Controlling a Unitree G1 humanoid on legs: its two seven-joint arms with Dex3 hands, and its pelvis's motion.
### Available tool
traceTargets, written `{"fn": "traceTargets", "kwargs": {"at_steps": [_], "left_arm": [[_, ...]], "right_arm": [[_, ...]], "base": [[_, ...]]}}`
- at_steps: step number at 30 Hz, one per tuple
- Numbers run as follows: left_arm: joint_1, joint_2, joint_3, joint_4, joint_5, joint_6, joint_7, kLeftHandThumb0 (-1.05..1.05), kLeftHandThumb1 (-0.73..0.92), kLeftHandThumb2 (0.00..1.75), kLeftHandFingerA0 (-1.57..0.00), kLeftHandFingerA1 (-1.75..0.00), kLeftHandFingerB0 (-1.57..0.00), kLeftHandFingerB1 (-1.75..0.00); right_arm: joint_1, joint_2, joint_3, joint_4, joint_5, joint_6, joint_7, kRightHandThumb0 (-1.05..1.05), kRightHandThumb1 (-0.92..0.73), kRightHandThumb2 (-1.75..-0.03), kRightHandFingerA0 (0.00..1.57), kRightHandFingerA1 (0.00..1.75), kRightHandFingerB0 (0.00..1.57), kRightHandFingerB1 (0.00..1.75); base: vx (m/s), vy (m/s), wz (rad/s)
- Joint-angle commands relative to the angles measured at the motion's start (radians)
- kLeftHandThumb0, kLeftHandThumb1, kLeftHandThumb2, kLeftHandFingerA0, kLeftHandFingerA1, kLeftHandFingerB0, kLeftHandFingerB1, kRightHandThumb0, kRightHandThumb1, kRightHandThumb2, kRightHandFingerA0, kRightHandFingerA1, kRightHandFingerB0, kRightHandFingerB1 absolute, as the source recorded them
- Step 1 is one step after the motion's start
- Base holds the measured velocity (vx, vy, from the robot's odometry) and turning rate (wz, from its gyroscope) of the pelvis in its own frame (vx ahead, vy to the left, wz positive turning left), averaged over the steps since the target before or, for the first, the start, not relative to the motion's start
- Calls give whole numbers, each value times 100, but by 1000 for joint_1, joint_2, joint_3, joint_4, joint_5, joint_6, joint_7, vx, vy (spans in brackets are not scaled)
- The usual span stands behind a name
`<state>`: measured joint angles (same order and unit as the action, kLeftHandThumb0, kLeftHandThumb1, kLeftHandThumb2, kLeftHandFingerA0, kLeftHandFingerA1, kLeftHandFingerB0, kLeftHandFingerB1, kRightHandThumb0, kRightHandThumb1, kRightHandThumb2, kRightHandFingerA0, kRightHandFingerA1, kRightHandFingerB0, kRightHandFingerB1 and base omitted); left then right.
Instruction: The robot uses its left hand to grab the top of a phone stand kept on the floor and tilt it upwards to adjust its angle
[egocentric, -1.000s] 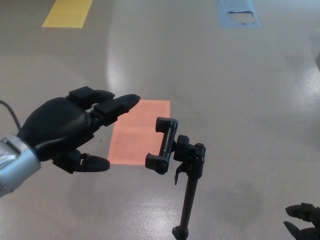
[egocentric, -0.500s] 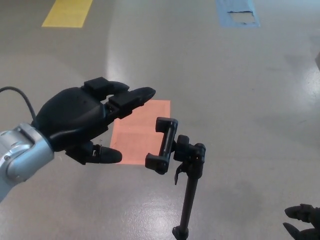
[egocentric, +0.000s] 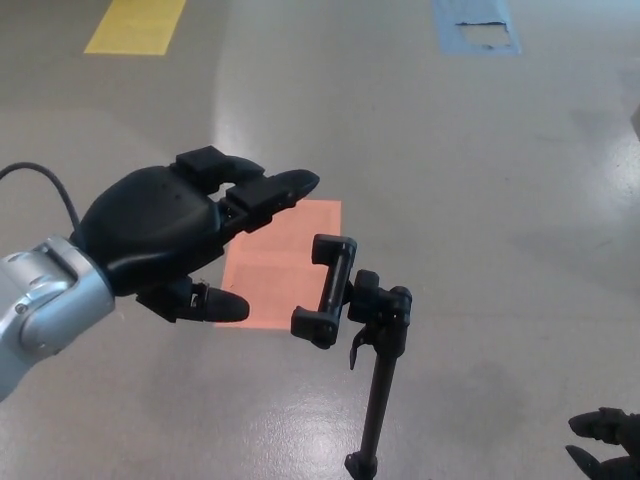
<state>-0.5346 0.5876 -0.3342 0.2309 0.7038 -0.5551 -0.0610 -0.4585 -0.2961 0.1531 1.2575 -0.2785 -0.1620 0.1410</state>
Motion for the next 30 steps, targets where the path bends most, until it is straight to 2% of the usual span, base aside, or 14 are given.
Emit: {"fn": "traceTargets", "kwargs": {"at_steps": [1, 2, 4, 5, 6, 7, 8, 9, 10, 11, 12, 13, 22, 30], "left_arm": [[-9, 20, -15, -23, 74, 6, 0, -86, 58, 92, -15, -38, 0, -9], [-10, 22, -21, -20, 90, 1, 11, -81, 68, 61, -19, -29, 0, -18], [-10, 22, -23, -19, 96, 0, 13, -82, 68, 61, -19, -29, 0, -20], [-10, 23, -26, -24, 103, 5, 6, -81, 53, 91, -12, -40, 0, -17], [-10, 24, -28, -28, 108, 7, 3, -81, 53, 91, -12, -40, 0, -17], [-10, 24, -31, -32, 116, 8, 1, -81, 66, 60, -19, -29, 0, -21], [-9, 24, -32, -33, 117, 8, 2, -81, 66, 60, -19, -29, 0, -21], [-9, 24, -36, -36, 129, 8, 5, -80, 53, 91, -12, -40, 0, -18], [-10, 24, -39, -37, 136, 9, 7, -80, 53, 91, -12, -40, 0, -18], [-10, 26, -43, -41, 152, 9, 13, -82, 69, 62, -19, -29, 0, -21], [-10, 26, -47, -43, 163, 9, 18, -82, 69, 62, -19, -29, 0, -21], [-11, 27, -50, -46, 172, 10, 20, -89, 59, 92, -15, -36, 0, -11], [5, 28, -58, -65, 215, 8, 31, -95, 64, 95, -16, -32, 0, -5], [15, 26, -61, -63, 233, 4, 45, -93, 63, 95, -16, -34, 0, -7]], "right_arm": [[-5, -22, 6, 3, -8, 21, 15, -61, -86, -66, 23, 35, 21, 30], [-7, -23, 8, 4, -9, 26, 17, -62, -86, -66, 23, 35, 20, 30], [-8, -23, 8, 5, -10, 27, 17, -62, -86, -66, 23, 35, 20, 30], [-10, -23, 9, 6, -10, 29, 17, -62, -86, -66, 23, 35, 21, 30], [-10, -23, 10, 6, -11, 31, 17, -62, -86, -66, 23, 35, 21, 30], [-11, -23, 12, 5, -13, 33, 17, -62, -86, -66, 23, 35, 21, 30], [-11, -24, 13, 5, -13, 33, 17, -62, -86, -66, 23, 35, 21, 30], [-12, -24, 13, 4, -13, 34, 19, -62, -86, -66, 22, 35, 20, 30], [-13, -25, 13, 4, -12, 34, 21, -62, -86, -66, 22, 35, 20, 30], [-13, -25, 14, 4, -13, 34, 21, -62, -86, -66, 23, 35, 20, 30], [-13, -25, 14, 4, -14, 35, 21, -62, -86, -66, 23, 35, 20, 30], [-15, -25, 14, 5, -14, 36, 21, -61, -86, -66, 23, 35, 20, 30], [-20, -23, 16, 7, -15, 48, 27, -62, -86, -66, 22, 35, 20, 29], [-19, -22, 15, 3, -11, 55, 33, -61, -85, -66, 22, 35, 20, 30]], "base": [[0, 0, 0], [0, 0, 0], [0, 0, 0], [0, 0, 0], [0, 0, 0], [0, 0, 0], [0, 0, 0], [0, 0, 0], [0, 0, 0], [0, 0, 0], [0, 0, 0], [0, 0, 0], [0, 0, 0], [0, 0, 0]]}}
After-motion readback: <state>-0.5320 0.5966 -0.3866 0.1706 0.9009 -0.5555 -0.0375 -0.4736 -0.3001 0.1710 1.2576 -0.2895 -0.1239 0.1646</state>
